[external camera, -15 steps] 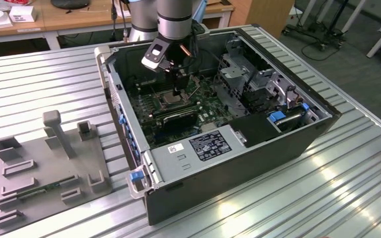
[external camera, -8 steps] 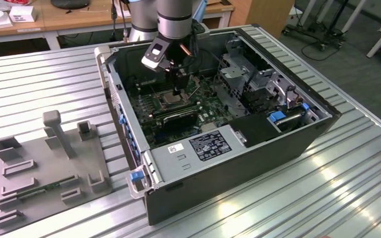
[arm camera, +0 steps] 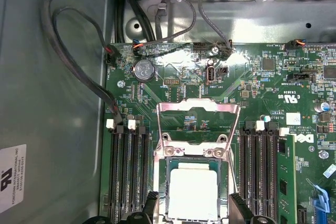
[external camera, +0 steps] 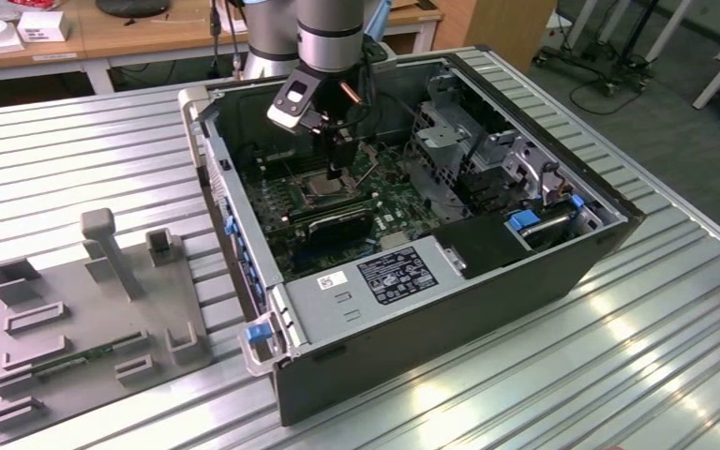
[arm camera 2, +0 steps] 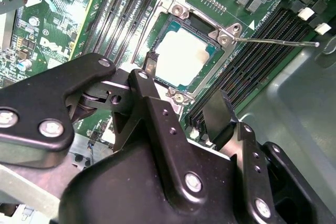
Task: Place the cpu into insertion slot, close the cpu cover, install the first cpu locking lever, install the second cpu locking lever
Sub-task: 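Place the cpu into insertion slot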
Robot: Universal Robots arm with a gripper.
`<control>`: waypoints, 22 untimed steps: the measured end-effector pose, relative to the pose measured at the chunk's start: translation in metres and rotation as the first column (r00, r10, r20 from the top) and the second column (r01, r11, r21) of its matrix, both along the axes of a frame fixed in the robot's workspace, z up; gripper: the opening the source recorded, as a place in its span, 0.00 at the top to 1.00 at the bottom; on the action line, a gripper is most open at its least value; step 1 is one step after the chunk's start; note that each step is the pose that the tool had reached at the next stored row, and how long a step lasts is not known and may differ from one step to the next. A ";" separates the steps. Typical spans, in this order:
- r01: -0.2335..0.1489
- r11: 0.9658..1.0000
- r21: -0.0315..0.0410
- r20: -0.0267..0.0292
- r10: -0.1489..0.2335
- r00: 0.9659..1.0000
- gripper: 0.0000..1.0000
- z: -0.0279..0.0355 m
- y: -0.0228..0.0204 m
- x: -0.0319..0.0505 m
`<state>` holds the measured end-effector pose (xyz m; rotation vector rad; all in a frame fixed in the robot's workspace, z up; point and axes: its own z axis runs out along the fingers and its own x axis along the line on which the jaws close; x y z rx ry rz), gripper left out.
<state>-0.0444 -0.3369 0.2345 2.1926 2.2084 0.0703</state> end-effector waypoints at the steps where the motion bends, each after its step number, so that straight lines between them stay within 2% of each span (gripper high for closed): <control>1: 0.000 1.000 0.000 0.000 0.000 1.000 0.37 0.0000 0.0000 0.0000; 10: 0.000 1.000 0.000 0.000 0.000 1.000 0.38 0.0001 0.0000 0.0000; 11: 0.000 1.000 0.000 0.000 0.000 1.000 0.45 0.0001 0.0000 0.0000; 12: 0.000 1.000 0.000 0.000 0.000 1.000 0.45 0.0001 0.0000 0.0000; 14: 0.000 1.000 0.000 0.000 0.000 1.000 0.57 0.0001 0.0000 0.0000; 15: 0.000 1.000 0.000 0.000 0.000 1.000 0.57 0.0001 0.0000 0.0000; 17: 0.000 1.000 0.000 0.000 0.000 1.000 0.69 0.0002 0.0000 0.0000; 18: 0.000 1.000 0.000 0.000 0.000 1.000 0.69 0.0002 0.0000 0.0000; 20: 0.000 1.000 0.000 0.000 0.000 1.000 0.80 0.0002 0.0000 0.0000; 21: 0.000 1.000 0.000 0.000 0.000 1.000 0.80 0.0002 0.0000 0.0000; 22: 0.000 1.000 0.000 0.000 0.000 1.000 0.86 0.0002 0.0000 0.0000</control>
